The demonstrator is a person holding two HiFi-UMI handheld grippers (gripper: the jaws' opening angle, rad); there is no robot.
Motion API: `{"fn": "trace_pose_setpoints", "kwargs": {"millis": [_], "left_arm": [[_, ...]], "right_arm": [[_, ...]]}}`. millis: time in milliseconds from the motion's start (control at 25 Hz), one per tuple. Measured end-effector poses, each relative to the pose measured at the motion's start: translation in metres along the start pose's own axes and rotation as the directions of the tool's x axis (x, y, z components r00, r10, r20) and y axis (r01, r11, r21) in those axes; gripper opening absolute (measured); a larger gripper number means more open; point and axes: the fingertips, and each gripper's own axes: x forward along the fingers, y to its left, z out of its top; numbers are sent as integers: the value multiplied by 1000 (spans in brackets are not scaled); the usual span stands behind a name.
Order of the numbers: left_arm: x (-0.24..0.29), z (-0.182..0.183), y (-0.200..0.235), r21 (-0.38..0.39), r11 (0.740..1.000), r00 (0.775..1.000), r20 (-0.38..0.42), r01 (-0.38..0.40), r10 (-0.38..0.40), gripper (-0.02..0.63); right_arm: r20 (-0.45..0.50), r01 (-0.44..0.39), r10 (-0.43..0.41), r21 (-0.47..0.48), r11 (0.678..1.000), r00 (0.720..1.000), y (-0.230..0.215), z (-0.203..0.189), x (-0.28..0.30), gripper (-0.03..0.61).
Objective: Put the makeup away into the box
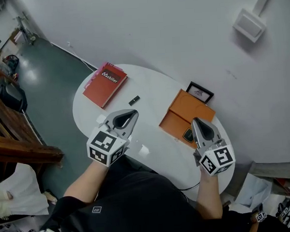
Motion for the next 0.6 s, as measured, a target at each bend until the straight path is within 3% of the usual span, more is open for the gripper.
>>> {"fn": "trace_pose_setpoints", "kwargs": {"millis": [200, 440, 600], "left_arm": [[-6, -14, 57, 30, 998, 998, 5, 56, -57, 17], [-10, -28, 141, 77, 988, 990, -21, 137, -136, 17], [6, -41, 163, 63, 972, 973, -56, 226, -223, 18]], "right_arm": [[-1, 71, -71, -27, 997, 997, 32, 5, 56, 37], [34, 161, -164, 92, 983, 986, 77, 17, 142, 38], [5, 207, -209, 114, 972, 978, 96, 8, 170, 38]]}}
